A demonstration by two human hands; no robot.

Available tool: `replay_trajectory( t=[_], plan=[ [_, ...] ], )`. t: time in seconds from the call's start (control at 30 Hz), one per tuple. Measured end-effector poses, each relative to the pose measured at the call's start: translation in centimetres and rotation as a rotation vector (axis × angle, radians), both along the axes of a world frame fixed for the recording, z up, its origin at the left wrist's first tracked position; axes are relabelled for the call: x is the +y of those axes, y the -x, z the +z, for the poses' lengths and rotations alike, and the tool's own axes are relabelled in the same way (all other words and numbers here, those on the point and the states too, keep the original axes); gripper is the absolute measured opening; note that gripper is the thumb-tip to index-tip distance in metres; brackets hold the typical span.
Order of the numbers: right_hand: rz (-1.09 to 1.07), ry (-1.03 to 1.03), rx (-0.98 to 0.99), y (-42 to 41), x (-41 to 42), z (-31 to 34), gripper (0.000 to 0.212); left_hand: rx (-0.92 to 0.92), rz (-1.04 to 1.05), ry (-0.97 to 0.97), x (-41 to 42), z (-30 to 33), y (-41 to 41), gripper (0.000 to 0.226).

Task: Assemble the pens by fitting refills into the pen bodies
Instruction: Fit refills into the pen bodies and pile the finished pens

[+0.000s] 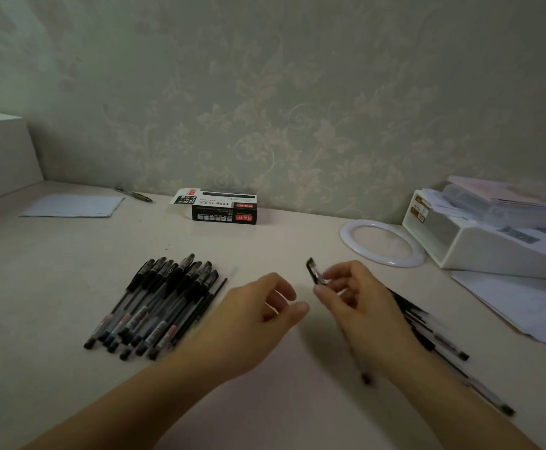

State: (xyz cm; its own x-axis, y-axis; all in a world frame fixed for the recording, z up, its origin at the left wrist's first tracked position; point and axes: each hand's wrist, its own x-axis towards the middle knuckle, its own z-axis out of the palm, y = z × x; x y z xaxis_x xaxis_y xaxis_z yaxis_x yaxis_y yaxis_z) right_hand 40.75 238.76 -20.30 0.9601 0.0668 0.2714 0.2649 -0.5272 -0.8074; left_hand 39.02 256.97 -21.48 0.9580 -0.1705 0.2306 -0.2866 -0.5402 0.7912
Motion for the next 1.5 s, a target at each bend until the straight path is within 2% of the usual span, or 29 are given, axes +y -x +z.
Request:
replay_trajectory(
  t=[0.1, 0.2, 0.3, 0.4, 0.5, 0.63, 0.73, 0.8, 0.87, 1.0, 1.13, 1.3, 1.37, 1.5],
  plan=[
    [0.125, -0.373, 0.15, 0.1, 1.4, -1.1, 0.016, 0.107, -0.118, 0.093, -0.6, -0.2, 0.3, 0.025],
    [0.152, -0.562, 0.291, 0.0, 1.9, -2.2, 0.015, 0.111, -0.112, 0.109, -0.6, -0.3, 0.2, 0.013],
    [0.192, -0.621, 0.324, -0.2, 1.8, -2.5, 0.009, -0.051, -0.074, -0.135, 0.1, -0.4, -0.2, 0.011],
    [0.148, -0.488, 0.206, -0.4, 1.3, -2.2, 0.013, -0.201, -0.074, -0.356, 0.6, -0.5, -0.3, 0.009],
    [0.2, -0.398, 0.155, -0.4, 1.1, -2.0, 0.011, -0.209, -0.104, -0.346, 0.5, -0.5, -0.2, 0.005],
    [0.259, -0.368, 0.172, -0.3, 1.4, -2.0, 0.014, -0.225, -0.132, -0.428, 0.4, -0.7, -0.6, 0.022],
    [0.235, -0.402, 0.144, -0.4, 1.4, -2.1, 0.015, -0.296, -0.014, -0.541, 0.4, -0.6, -0.8, 0.034],
    [0.213, -0.417, 0.101, -0.6, 1.2, -2.1, 0.015, -0.29, 0.08, -0.555, 0.4, -0.5, -1.1, 0.057],
    [0.206, -0.402, 0.063, -0.6, 1.1, -2.2, 0.014, -0.274, 0.113, -0.536, 0.4, -0.4, -1.2, 0.066],
    [0.135, -0.35, -0.033, -0.5, 0.9, -2.5, 0.007, -0.21, 0.083, -0.541, 0.2, -0.5, -0.4, 0.049],
    [0.012, -0.011, -0.212, -0.7, 0.2, -2.7, 0.012, -0.146, -0.005, -0.498, 0.1, -0.6, 0.2, 0.013],
    [0.04, 0.314, -0.246, -0.9, 0.3, -3.6, 0.011, -0.202, -0.004, -0.472, -0.2, -0.1, 0.3, 0.006],
    [0.041, 0.332, -0.238, -0.9, 0.3, -3.6, 0.008, -0.204, 0.016, -0.453, -0.2, -0.1, 0.1, 0.007],
    [0.036, 0.178, -0.264, -0.7, 0.3, -3.0, 0.025, -0.227, 0.03, -0.404, -0.1, -0.2, -0.1, 0.008]
  ],
)
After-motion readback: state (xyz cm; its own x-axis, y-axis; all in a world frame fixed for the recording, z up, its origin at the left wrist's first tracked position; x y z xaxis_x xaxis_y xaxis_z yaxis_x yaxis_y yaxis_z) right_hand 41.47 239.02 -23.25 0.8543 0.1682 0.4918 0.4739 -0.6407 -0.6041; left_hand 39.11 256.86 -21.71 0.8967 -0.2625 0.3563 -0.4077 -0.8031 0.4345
